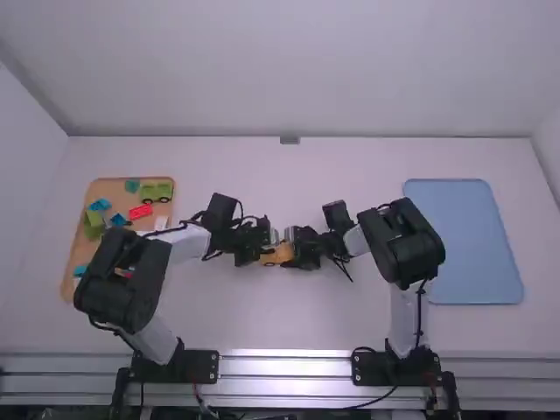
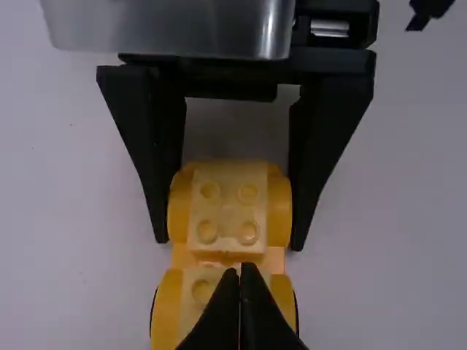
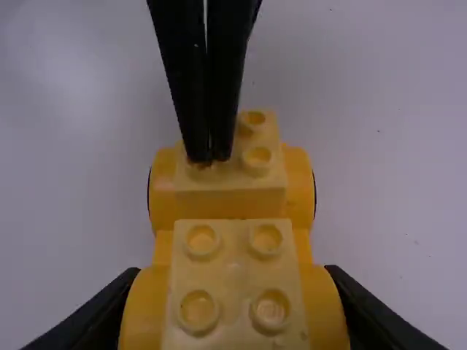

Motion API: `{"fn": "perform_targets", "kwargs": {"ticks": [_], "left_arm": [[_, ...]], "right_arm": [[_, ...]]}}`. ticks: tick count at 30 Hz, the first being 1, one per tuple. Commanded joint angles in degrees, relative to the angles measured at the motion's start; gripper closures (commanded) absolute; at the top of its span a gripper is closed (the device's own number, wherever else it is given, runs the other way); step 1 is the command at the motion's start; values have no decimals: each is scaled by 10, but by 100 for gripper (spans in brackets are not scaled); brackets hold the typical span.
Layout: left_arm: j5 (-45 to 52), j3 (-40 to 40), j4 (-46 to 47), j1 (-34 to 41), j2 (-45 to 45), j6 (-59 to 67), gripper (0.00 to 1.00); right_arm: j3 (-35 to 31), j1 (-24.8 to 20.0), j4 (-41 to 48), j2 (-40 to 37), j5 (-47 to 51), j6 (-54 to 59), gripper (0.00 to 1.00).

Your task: Assemble lego blocks to make yellow taxi

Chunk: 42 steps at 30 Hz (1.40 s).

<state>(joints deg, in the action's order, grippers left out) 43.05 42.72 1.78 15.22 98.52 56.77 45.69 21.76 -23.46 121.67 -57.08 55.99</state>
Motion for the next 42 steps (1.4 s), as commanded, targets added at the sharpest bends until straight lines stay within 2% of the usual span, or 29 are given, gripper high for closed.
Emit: {"fn": "perform_targets", "kwargs": {"ticks": [1, 15, 22, 27, 35, 42], "left_arm": [[11, -7, 3, 7, -3, 0, 98], [43, 2, -24, 12, -4, 0, 98], [5, 30, 57, -9, -53, 0, 98], [-39, 25, 81, 2, -56, 0, 98], [-81, -3, 41, 2, -33, -43, 98], [-75, -7, 12, 7, -5, -49, 98]], "right_arm": [[4, 0, 2, 9, 6, -2, 47], [4, 0, 2, 9, 5, -2, 47], [4, 0, 3, 9, 5, -4, 47], [4, 0, 1, 9, 5, -4, 47], [4, 1, -1, 9, 4, -4, 46], [4, 0, -1, 9, 3, -4, 46]]}}
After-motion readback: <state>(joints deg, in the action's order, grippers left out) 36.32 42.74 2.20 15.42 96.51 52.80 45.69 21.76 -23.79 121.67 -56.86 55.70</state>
